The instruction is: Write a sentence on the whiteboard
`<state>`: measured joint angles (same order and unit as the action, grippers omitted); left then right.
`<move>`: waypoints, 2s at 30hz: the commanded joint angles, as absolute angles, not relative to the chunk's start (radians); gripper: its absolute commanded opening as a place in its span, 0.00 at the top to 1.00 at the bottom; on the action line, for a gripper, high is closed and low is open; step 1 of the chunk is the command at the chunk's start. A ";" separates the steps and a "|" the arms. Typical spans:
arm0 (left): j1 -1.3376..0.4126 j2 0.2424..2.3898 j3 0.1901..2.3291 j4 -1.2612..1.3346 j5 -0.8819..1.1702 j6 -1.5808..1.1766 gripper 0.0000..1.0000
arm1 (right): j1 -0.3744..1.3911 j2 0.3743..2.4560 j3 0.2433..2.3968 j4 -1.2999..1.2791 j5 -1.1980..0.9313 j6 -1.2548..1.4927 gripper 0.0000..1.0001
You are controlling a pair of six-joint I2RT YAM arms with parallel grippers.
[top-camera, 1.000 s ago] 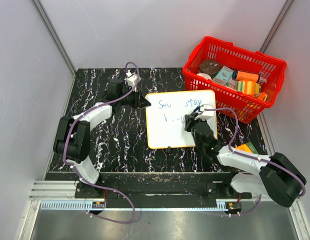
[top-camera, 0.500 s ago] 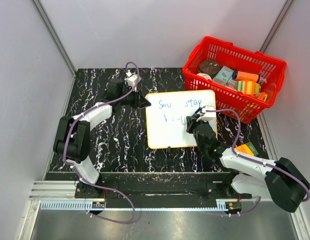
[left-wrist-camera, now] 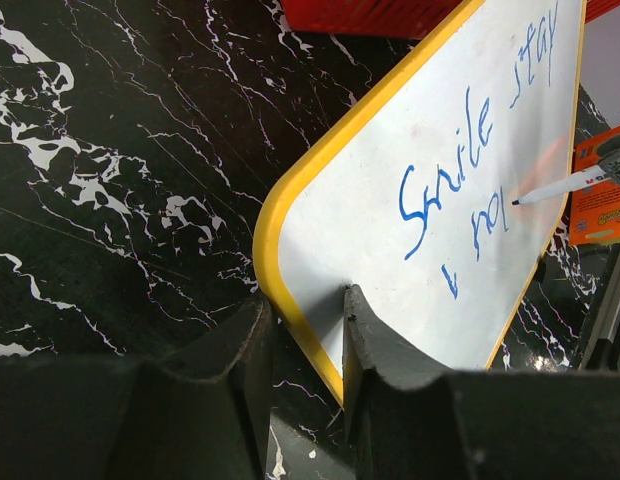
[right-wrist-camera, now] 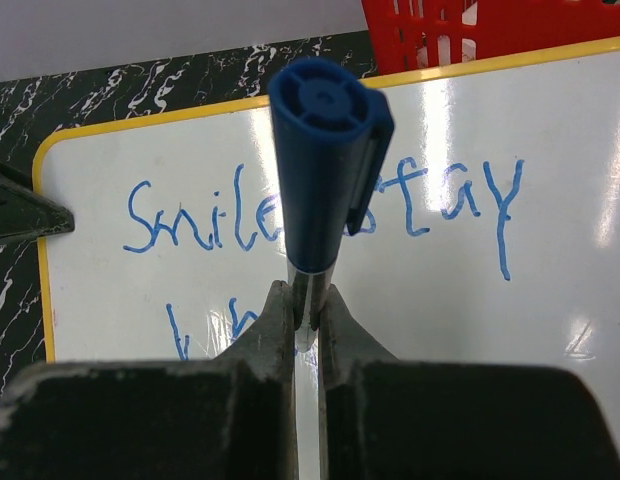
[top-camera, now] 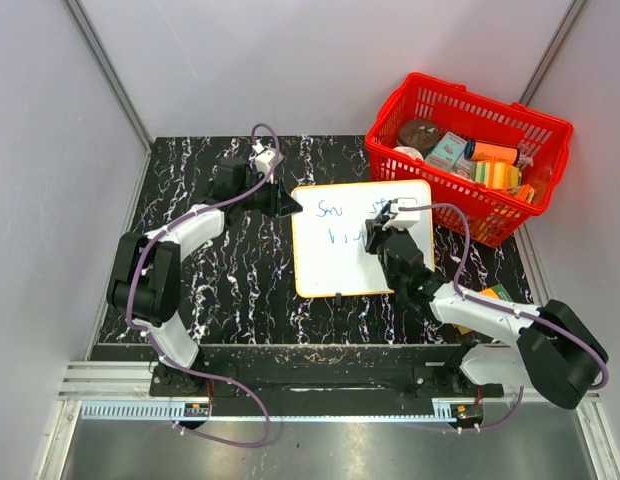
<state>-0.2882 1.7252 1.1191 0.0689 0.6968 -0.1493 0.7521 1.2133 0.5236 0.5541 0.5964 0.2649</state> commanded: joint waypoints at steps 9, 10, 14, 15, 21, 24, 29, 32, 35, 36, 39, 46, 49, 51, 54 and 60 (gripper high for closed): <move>-0.351 1.798 1.083 -0.055 0.543 0.034 1.00 | 0.727 1.279 0.614 0.620 0.609 0.216 1.00; -0.351 1.798 1.083 -0.054 0.542 0.032 1.00 | 0.723 1.285 0.614 0.620 0.607 0.215 1.00; -0.351 1.798 1.081 -0.054 0.541 0.034 1.00 | 0.716 1.304 0.617 0.620 0.607 0.221 1.00; -0.351 1.798 1.081 -0.054 0.541 0.032 1.00 | 0.716 1.307 0.618 0.621 0.607 0.221 1.00; -0.351 1.798 1.083 -0.055 0.540 0.035 1.00 | 0.712 1.315 0.618 0.620 0.609 0.224 1.00; -0.351 1.798 1.083 -0.055 0.540 0.035 1.00 | 0.710 1.302 0.611 0.611 0.621 0.225 1.00; -0.351 1.798 1.083 -0.057 0.540 0.035 1.00 | 0.706 1.284 0.604 0.594 0.630 0.227 1.00; -0.351 1.798 1.083 -0.055 0.540 0.035 1.00 | 0.704 1.278 0.598 0.588 0.638 0.230 1.00; -0.351 1.798 1.083 -0.057 0.538 0.035 1.00 | 0.700 1.272 0.592 0.578 0.644 0.230 1.00; -0.351 1.798 1.083 -0.057 0.540 0.035 1.00 | 0.699 1.270 0.592 0.577 0.644 0.229 1.00; -0.351 1.799 1.083 -0.057 0.541 0.035 1.00 | 0.699 1.262 0.583 0.568 0.637 0.233 1.00; -0.353 1.801 1.083 -0.055 0.540 0.035 1.00 | 0.699 1.226 0.554 0.545 0.629 0.253 1.00; -0.353 1.799 1.085 -0.055 0.540 0.035 1.00 | 0.699 1.213 0.540 0.540 0.624 0.262 1.00; -0.353 1.798 1.083 -0.055 0.538 0.035 1.00 | 0.698 1.213 0.532 0.541 0.614 0.271 1.00; -0.353 1.801 1.085 -0.058 0.540 0.035 1.00 | 0.698 1.218 0.528 0.549 0.595 0.287 1.00; -0.353 1.799 1.085 -0.060 0.538 0.037 1.00 | 0.699 1.259 0.540 0.574 0.554 0.319 1.00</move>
<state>-0.2897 1.7256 1.1194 0.0681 0.6930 -0.1493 0.7067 1.2373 0.5358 0.5415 0.5896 0.2829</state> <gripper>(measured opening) 0.297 0.066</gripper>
